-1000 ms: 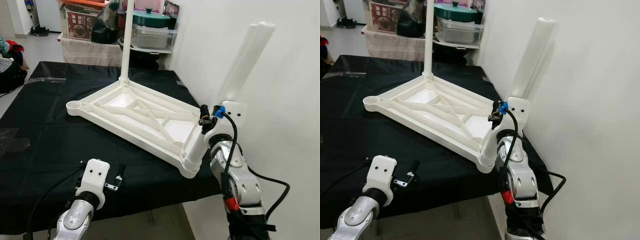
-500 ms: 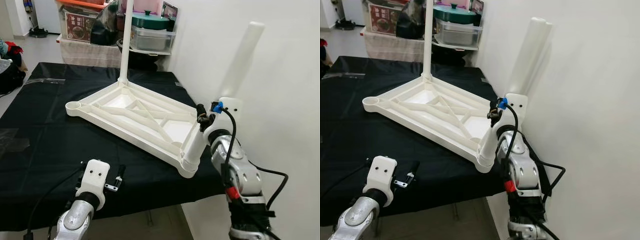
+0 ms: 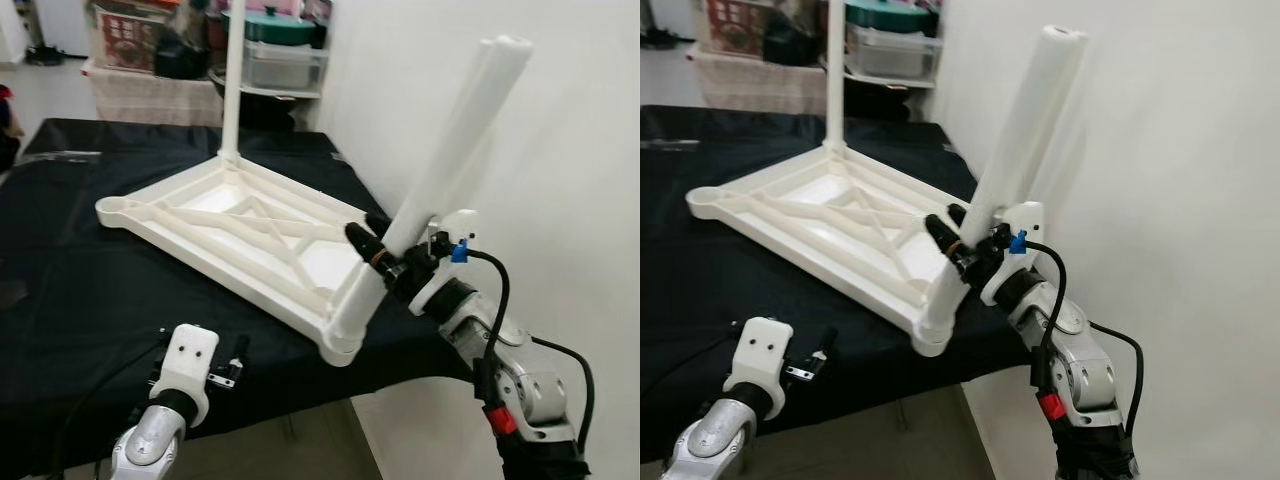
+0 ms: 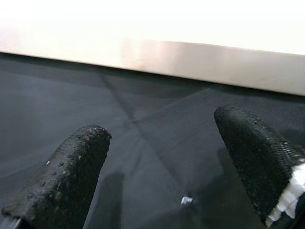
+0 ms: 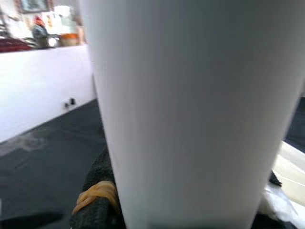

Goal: Building children table

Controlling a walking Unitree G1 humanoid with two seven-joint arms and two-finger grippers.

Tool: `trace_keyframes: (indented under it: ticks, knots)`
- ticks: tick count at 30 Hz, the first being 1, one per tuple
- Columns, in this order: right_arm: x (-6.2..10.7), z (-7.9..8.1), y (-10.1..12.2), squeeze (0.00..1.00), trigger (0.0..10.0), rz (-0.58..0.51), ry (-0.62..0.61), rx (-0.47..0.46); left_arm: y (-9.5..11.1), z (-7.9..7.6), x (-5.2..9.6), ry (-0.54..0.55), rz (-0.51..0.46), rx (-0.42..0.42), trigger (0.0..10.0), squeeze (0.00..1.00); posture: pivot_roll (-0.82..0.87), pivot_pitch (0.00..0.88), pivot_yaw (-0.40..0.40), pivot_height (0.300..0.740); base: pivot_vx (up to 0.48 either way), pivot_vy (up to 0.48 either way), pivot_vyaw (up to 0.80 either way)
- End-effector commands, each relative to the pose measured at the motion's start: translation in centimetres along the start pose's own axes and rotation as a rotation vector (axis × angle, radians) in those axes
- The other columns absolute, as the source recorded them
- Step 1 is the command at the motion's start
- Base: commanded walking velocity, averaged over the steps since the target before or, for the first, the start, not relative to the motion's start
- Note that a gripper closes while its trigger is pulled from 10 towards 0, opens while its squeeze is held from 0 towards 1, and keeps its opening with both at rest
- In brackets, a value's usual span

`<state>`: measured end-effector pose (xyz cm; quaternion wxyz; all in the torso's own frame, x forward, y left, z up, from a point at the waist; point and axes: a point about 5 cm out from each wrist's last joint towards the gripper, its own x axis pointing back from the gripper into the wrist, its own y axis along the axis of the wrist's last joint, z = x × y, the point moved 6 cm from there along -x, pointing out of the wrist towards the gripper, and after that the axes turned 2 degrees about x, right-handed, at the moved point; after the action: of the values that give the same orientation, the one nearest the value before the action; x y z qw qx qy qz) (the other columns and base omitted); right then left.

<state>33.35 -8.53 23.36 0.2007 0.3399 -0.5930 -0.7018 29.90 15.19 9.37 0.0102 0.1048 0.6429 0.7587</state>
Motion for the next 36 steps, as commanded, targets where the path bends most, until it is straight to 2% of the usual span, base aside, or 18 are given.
trace_keyframes:
  ticks: [1, 9, 12, 14, 15, 20, 22, 27, 32, 36]
  knots:
    - [-0.5, 2.5, -1.8, 0.0, 10.0, 0.059, 0.132, -0.093, -0.1, -0.3, 0.0, -0.013, 0.007, 0.011, 10.0, 0.0, 0.14, 0.0, -0.171, 0.74, 0.0, 0.0, 0.0]
    - [-0.5, 4.0, -1.8, 0.0, 10.0, 0.058, 0.262, -0.102, -0.1, -0.3, 0.1, -0.013, 0.008, 0.012, 10.0, 0.0, 0.14, 0.0, -0.174, 0.74, 0.0, 0.0, 0.0]
    - [-0.1, 5.4, -2.0, 0.0, 10.0, 0.091, 0.379, -0.108, -0.1, -0.4, 0.1, -0.015, 0.008, 0.014, 10.0, 0.0, 0.14, 0.0, -0.176, 0.74, 0.0, 0.0, 0.0]
    - [-0.1, 5.4, -2.0, 0.0, 10.0, 0.091, 0.379, -0.108, -0.1, -0.4, 0.1, -0.015, 0.008, 0.014, 10.0, 0.0, 0.14, 0.0, -0.176, 0.74, 0.0, 0.0, 0.0]
    - [-0.3, 6.1, -2.3, 0.0, 10.0, 0.123, 0.455, -0.1, -0.1, -0.5, 0.0, -0.015, 0.007, 0.015, 10.0, 0.0, 0.15, 0.0, -0.182, 0.74, 0.0, 0.0, 0.0]
    - [-0.4, 6.6, -2.4, 0.0, 10.0, 0.139, 0.501, -0.089, 0.0, -0.5, 0.0, -0.015, 0.006, 0.015, 10.0, 0.0, 0.15, 0.0, -0.185, 0.74, 0.0, 0.0, 0.0]
    - [-0.6, 7.2, -2.4, 0.0, 10.0, 0.159, 0.57, -0.076, 0.0, -0.6, 0.0, -0.013, 0.005, 0.016, 10.0, 0.0, 0.15, 0.0, -0.187, 0.74, 0.0, 0.0, 0.0]
    - [-1.1, 7.5, -2.2, 0.0, 10.0, 0.173, 0.631, -0.064, 0.0, -0.7, 0.0, -0.014, 0.004, 0.017, 10.0, 0.0, 0.16, 0.0, -0.19, 0.74, 0.0, 0.0, 0.0]
    - [-2.4, 5.9, -2.4, 0.0, 10.0, 0.209, 0.678, -0.034, 0.0, -0.7, 0.2, -0.007, 0.005, 0.021, 10.0, 0.0, 0.18, 0.0, -0.204, 0.74, 0.0, 0.0, 0.0]
    - [-2.6, 5.5, -2.3, 0.0, 10.0, 0.217, 0.686, -0.03, 0.0, -0.8, 0.2, -0.009, 0.006, 0.021, 10.0, 0.0, 0.18, 0.0, -0.205, 0.74, 0.0, 0.0, 0.0]
